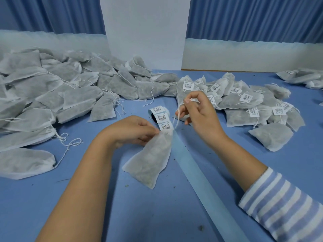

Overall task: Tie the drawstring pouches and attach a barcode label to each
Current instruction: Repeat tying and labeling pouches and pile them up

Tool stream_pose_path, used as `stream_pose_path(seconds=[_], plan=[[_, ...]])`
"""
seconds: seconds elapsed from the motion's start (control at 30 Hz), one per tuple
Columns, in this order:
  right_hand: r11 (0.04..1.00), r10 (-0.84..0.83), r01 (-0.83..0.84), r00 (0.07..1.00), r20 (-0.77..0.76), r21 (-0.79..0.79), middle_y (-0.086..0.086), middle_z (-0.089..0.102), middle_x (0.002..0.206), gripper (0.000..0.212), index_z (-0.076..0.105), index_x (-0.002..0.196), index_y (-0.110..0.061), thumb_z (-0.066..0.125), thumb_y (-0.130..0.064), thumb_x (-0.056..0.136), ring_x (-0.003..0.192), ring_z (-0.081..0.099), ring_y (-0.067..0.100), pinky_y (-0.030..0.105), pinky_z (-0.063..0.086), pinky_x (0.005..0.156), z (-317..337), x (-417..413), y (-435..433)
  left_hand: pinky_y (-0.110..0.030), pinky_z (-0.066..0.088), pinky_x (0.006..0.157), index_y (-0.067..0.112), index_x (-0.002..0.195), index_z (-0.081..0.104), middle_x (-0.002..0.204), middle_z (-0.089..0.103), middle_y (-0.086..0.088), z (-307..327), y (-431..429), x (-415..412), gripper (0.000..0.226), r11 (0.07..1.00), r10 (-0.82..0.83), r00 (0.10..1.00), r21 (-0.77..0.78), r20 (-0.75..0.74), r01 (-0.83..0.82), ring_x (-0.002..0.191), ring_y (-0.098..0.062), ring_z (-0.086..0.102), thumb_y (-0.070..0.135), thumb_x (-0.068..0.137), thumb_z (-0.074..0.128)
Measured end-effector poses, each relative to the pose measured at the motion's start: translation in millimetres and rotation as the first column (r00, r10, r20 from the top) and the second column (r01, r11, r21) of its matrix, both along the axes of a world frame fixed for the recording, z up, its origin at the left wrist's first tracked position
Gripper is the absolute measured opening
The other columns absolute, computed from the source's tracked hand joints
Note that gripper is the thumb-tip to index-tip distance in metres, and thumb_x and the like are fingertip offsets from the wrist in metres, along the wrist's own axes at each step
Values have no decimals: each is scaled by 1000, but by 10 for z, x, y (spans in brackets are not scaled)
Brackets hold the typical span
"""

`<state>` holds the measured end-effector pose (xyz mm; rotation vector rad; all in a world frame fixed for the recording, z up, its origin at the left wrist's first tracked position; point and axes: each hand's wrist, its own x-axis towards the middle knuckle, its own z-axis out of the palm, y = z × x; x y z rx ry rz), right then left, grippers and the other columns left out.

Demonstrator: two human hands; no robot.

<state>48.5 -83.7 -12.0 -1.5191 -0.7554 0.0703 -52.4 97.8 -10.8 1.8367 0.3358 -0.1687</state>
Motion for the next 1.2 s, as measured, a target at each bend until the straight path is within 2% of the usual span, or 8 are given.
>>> stream_pose_path(seconds=[0.17,0.3,0.4,0.53,0.73,0.87,0.97,1.2], plan=[[993,113,-106,982,150,-58,0,65,80,11,51,94,-16,47,-9,102,80,62,13,21,47,63,-4,-88,24,-21,57,56,7,89,68,83,62,-6,29,-11,34,20,975,220,973,-38,64,-218,60,-9,68,25,96,62],[991,121,-113,982,147,-67,-5,65,79,15,50,93,-16,46,-5,101,79,62,11,22,48,64,0,-126,44,-18,55,63,7,101,69,99,73,-4,20,36,-15,53,998,-1,999,-70,-41,-2,74,-8,72,52,73,73],[995,93,-90,990,107,-33,-8,65,76,19,49,90,-18,45,-4,101,80,63,14,22,48,62,31,-113,29,-18,54,64,11,78,73,73,71,0,-19,60,-18,27,994,-87,995,-63,-39,84,67,-8,66,36,71,79],[994,97,-91,988,121,-58,-3,65,83,15,51,92,-18,47,-6,101,84,63,13,23,49,65,41,-121,14,-19,52,54,15,70,64,58,63,5,-27,66,35,22,998,66,998,-14,11,-66,53,-7,60,26,87,74],[985,130,-96,960,249,-144,-6,58,99,17,58,91,-25,56,-9,97,97,55,4,28,48,75,-33,-202,64,-26,57,57,12,78,52,86,55,-11,1,-24,132,27,907,421,880,-110,221,-407,75,-21,58,30,97,62],[969,154,-82,938,310,-233,-6,51,118,17,60,92,-31,60,-15,95,122,45,8,20,44,94,-106,-264,102,-45,57,82,12,94,55,90,51,-11,23,-90,166,18,866,497,819,-219,288,-449,81,-25,52,29,100,56],[951,145,-50,944,296,-304,-6,48,125,16,59,92,-34,60,-19,96,133,35,5,30,36,106,-135,-289,125,-35,59,73,8,96,57,89,59,-14,48,-126,165,20,836,526,804,-342,277,-429,81,-25,59,28,101,56],[968,139,-63,940,311,-242,-9,60,91,4,62,95,-13,59,-11,96,85,52,14,29,42,84,-122,-215,108,-23,57,61,7,82,66,73,75,-3,72,-162,166,24,745,581,768,-558,271,-366,69,-14,72,21,101,57]])
